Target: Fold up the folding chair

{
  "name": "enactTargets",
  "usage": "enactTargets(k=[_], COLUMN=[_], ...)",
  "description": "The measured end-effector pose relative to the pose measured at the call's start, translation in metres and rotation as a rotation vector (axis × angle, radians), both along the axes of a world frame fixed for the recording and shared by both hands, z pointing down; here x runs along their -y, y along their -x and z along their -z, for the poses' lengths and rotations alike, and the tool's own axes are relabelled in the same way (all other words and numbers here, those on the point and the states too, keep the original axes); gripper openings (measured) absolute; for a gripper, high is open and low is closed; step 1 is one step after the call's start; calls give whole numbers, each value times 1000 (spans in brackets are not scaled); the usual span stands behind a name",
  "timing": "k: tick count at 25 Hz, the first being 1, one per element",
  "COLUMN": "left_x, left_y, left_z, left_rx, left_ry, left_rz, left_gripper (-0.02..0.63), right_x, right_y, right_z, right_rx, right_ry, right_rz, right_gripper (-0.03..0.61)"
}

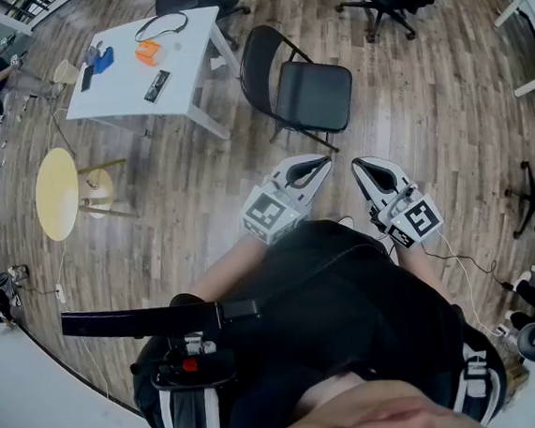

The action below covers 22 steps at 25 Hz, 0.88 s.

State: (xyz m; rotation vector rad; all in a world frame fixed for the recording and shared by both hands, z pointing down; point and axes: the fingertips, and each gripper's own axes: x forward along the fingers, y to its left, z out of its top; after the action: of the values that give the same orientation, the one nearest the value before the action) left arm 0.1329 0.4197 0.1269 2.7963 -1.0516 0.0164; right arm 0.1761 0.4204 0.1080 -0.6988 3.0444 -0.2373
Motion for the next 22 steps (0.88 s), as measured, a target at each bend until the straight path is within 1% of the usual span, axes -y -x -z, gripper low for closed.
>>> enactTargets(k=[3, 6, 10, 14, 17, 22], left_x=[-3, -4, -6, -6, -4, -6], left_y=[3, 2, 2, 4, 5, -5], left_z=[-2, -1, -5, 0, 0, 3], left_rx=[-4, 1, 2, -6, -20, -43], left_ry=[15, 1, 10, -18, -2, -5], left_rz=[6, 6, 20, 27, 34, 18], left_gripper=[5, 5, 5, 5, 5, 5], right_x=[-2, -2, -4, -5, -3, -11], right_y=[3, 5, 5, 4, 1, -10], right_z=[-1, 0, 0, 6, 8, 7], right_rx=[0, 3, 1, 46, 56, 88], right_ry=[-1, -2, -8, -13, -13, 10], right_rz=[3, 5, 15, 18, 17, 78], right_gripper=[11, 11, 11, 11, 11, 11])
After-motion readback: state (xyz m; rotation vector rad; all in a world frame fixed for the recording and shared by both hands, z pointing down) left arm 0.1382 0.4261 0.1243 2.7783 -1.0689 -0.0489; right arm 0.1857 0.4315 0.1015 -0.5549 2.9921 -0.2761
